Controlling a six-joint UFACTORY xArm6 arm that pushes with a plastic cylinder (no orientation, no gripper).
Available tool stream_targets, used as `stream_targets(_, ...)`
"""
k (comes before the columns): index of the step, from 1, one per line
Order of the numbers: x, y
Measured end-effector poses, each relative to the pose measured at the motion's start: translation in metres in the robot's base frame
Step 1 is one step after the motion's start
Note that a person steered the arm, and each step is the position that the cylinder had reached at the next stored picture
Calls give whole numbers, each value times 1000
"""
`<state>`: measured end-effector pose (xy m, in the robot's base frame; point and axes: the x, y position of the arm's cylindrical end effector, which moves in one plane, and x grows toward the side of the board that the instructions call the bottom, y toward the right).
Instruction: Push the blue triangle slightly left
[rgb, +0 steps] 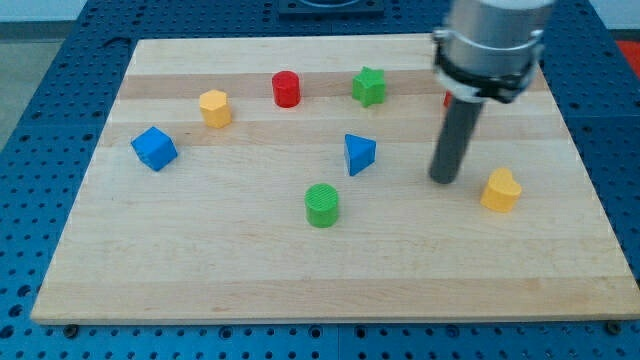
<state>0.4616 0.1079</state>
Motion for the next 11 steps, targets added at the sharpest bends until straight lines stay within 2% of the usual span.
stream_targets(1, -1, -32)
stream_targets(5, -2, -22)
stream_targets(6, -2, -42)
stream_targets(9, -22, -8)
stream_targets(10, -27, -34)
stream_targets(11, -27, -94)
